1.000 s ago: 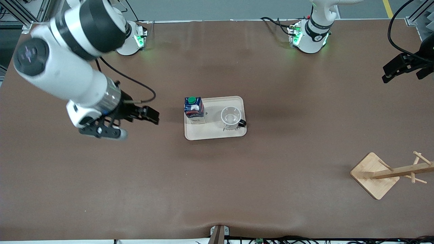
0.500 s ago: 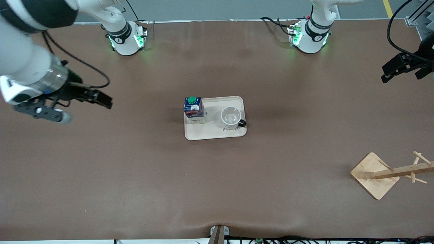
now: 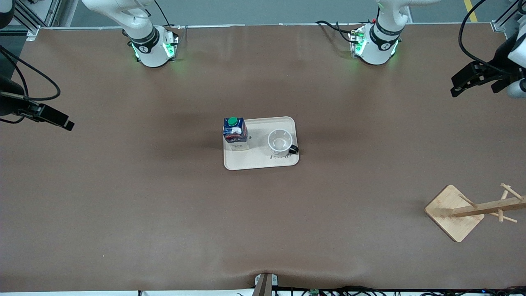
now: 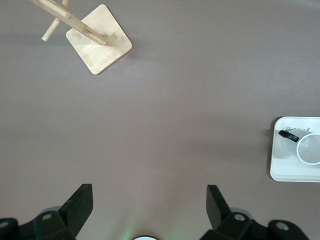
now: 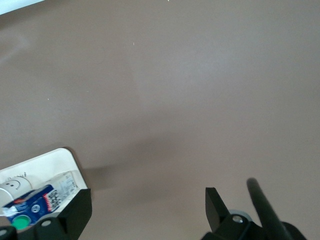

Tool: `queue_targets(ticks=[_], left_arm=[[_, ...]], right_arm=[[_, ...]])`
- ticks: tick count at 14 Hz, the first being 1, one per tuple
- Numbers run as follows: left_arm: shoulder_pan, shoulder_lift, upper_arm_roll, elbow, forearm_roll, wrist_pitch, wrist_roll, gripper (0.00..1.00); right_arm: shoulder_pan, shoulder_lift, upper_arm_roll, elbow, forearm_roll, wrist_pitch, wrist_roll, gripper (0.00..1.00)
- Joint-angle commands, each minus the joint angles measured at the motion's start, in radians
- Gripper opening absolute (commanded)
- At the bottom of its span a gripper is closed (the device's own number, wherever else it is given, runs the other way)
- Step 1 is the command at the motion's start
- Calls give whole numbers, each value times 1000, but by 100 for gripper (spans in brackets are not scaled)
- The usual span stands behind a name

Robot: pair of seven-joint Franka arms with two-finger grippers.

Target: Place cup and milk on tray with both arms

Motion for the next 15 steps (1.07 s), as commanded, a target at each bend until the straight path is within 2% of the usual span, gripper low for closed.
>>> queue_targets(ticks=[1, 3, 4, 5, 7, 8, 10, 15], left_arm=[[4, -41, -3, -40, -13, 8, -6, 100], [8, -33, -2, -31, -10, 8, 11, 100], [8, -31, -2, -28, -12, 8, 11, 100], [7, -30, -2, -25, -9, 8, 11, 100], [8, -25, -2, -14, -6, 8, 12, 100], [10, -25, 0, -14, -4, 8, 12, 100], [8, -25, 3, -12, 3, 8, 14, 100], [8, -27, 5, -14, 5, 6, 9, 100]], right_arm=[[-110, -121, 2, -215, -3, 107, -215, 100], [-167, -119, 2, -214, -2, 97, -396, 100], [-158, -120, 8, -202, -2, 85, -382, 100], [-137, -120, 18, -162, -8, 77, -287, 100], [-83, -113, 28, -96, -31, 40, 40, 100], [-70, -104, 31, -84, -66, 32, 141, 100], [-53, -104, 30, -82, -112, 35, 157, 100], [-51, -104, 28, -76, -106, -15, 149, 100]])
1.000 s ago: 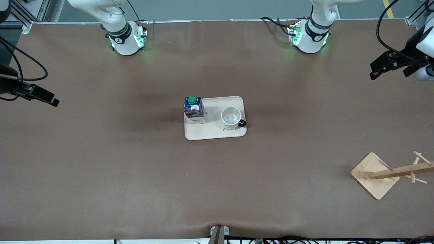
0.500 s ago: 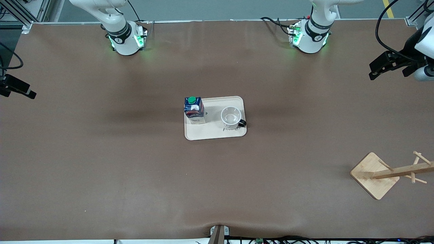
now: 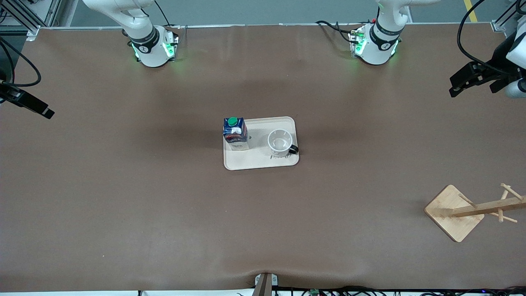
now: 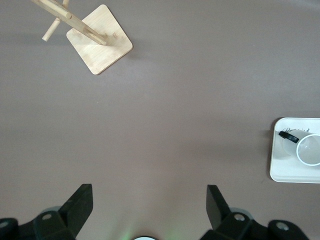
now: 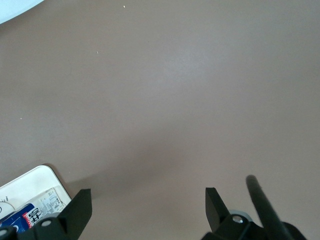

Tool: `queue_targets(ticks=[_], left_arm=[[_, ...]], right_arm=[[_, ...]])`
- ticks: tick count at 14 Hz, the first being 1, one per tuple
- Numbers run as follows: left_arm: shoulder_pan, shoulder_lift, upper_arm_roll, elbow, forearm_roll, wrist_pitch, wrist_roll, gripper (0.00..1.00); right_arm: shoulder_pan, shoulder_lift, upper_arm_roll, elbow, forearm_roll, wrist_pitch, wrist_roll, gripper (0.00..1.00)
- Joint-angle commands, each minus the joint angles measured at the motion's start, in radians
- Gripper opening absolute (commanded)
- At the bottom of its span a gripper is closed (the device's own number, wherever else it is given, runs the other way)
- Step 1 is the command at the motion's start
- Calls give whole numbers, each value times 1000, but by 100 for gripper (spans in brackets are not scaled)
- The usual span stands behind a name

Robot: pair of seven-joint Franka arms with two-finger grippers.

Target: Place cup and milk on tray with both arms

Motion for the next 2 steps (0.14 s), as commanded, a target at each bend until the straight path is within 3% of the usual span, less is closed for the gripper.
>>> queue_targets(ticks=[1, 2], left_arm=[[5, -26, 0, -14, 5, 4, 10, 100], [5, -26, 0, -13, 5, 4, 10, 100]], right_arm=[[-3, 0, 2, 17, -28, -13, -26, 100], [-6, 1, 2, 18, -28, -10, -89, 100]])
